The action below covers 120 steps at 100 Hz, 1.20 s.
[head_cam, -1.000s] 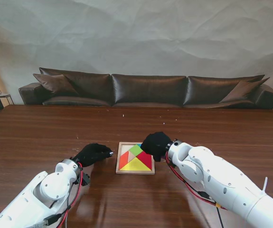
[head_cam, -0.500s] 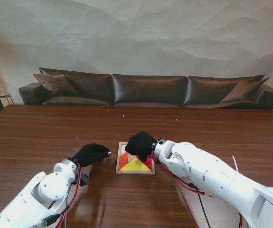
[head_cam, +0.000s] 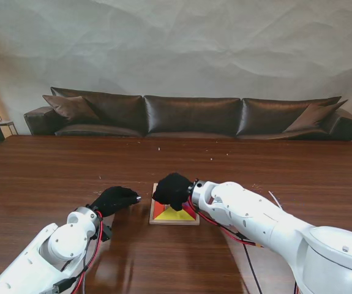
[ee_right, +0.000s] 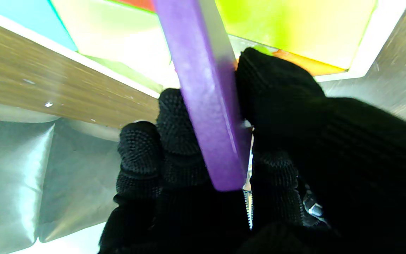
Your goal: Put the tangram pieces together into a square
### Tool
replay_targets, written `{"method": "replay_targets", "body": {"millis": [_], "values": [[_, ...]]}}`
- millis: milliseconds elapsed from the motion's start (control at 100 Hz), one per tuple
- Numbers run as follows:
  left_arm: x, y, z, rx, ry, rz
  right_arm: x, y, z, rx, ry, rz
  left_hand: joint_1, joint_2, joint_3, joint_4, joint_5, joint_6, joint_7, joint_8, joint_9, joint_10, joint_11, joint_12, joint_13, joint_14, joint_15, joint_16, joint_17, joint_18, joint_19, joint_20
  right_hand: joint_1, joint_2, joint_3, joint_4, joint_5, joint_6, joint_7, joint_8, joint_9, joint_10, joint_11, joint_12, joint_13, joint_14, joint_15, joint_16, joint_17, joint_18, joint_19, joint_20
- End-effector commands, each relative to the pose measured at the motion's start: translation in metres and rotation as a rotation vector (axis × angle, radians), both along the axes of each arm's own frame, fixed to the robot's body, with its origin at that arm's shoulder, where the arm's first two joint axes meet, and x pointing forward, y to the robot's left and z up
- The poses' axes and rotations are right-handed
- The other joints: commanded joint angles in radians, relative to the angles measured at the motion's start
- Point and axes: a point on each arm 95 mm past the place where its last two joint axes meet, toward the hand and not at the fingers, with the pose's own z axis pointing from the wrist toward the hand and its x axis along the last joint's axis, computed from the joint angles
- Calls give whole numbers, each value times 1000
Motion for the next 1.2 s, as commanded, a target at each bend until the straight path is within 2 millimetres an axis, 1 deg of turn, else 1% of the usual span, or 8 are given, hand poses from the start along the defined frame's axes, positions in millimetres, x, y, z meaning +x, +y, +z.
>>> {"method": "replay_targets", "body": {"millis": [0, 190, 240, 440, 780, 840, 1000, 1190], "values": [[-1, -3, 1, -5, 12, -14, -1, 7, 1, -5, 2, 23, 27, 48, -24, 24, 19, 5, -2, 3, 11, 8, -3, 11, -8, 17, 16, 13, 5, 5, 4, 19, 78, 29, 61, 22, -18, -27, -6, -26, 24, -76, 45, 3, 19, -108, -24, -32, 244, -22, -24, -32], [-1, -3, 0, -7, 17, -16, 0, 9, -1, -4, 3, 49, 26, 49, -25, 24, 20, 3, -2, 3, 10, 6, -3, 11, -8, 15, 16, 13, 5, 5, 4, 20, 70, 24, 62, 17, -58, -56, -34, -125, 24, -79, 29, -5, 17, -106, -54, -55, 223, -8, -42, -63], [-1, -3, 0, -7, 18, -17, 0, 9, -2, -6, -1, 58, 27, 48, -24, 24, 19, 4, -2, 3, 12, 7, -2, 12, -8, 17, 16, 13, 4, 4, 4, 19, 67, 15, 66, 12, -71, -68, -41, -163, 24, -87, 12, -10, 17, -104, -84, -69, 208, -2, -41, -129], [-1, -3, 0, -9, 20, -17, 0, 8, -6, -10, 7, 80, 27, 48, -25, 24, 18, 4, -3, 3, 10, 8, -3, 11, -7, 16, 16, 14, 4, 6, 4, 19, 62, -5, 72, 6, -94, -77, -84, -210, 19, -87, -13, -28, 14, -106, -117, -86, 204, -3, -38, -159], [-1, -4, -1, -10, 24, -19, -1, 6, -8, -20, -28, 114, 26, 49, -26, 24, 18, 4, -3, 3, 10, 6, -3, 12, -8, 16, 16, 14, 5, 4, 4, 20, -18, -103, 92, -48, -166, -78, -234, -327, -26, -102, -83, -90, -1, -105, -274, -136, 161, 18, -97, -144], [-1, -4, -1, -10, 24, -19, -1, 6, -8, -24, -39, 117, 27, 49, -26, 24, 18, 4, -3, 3, 8, 7, -4, 11, -6, 16, 17, 14, 4, 5, 4, 19, -40, -116, 97, -61, -184, -68, -312, -266, -49, -102, -93, -115, -9, -96, -309, -118, 149, 33, -115, -134], [0, -4, -2, -10, 26, -21, 0, 5, -7, -26, -49, 121, 27, 49, -26, 24, 18, 6, -3, 3, 11, 9, -3, 12, -7, 18, 16, 14, 4, 5, 4, 20, -63, -130, 97, -71, -226, -64, -376, -283, -75, -99, -111, -130, -27, -91, -330, -119, 134, 40, -130, -138], [0, -4, -2, -10, 27, -23, 0, 4, -4, -43, -93, 123, 28, 49, -27, 24, 18, 7, -3, 3, 10, 10, -3, 12, -7, 19, 16, 14, 5, 5, 4, 20, -132, -116, 117, -68, -311, -47, -445, -394, -118, -95, -149, -180, -45, -80, -421, -83, 101, 51, -157, -147]]}}
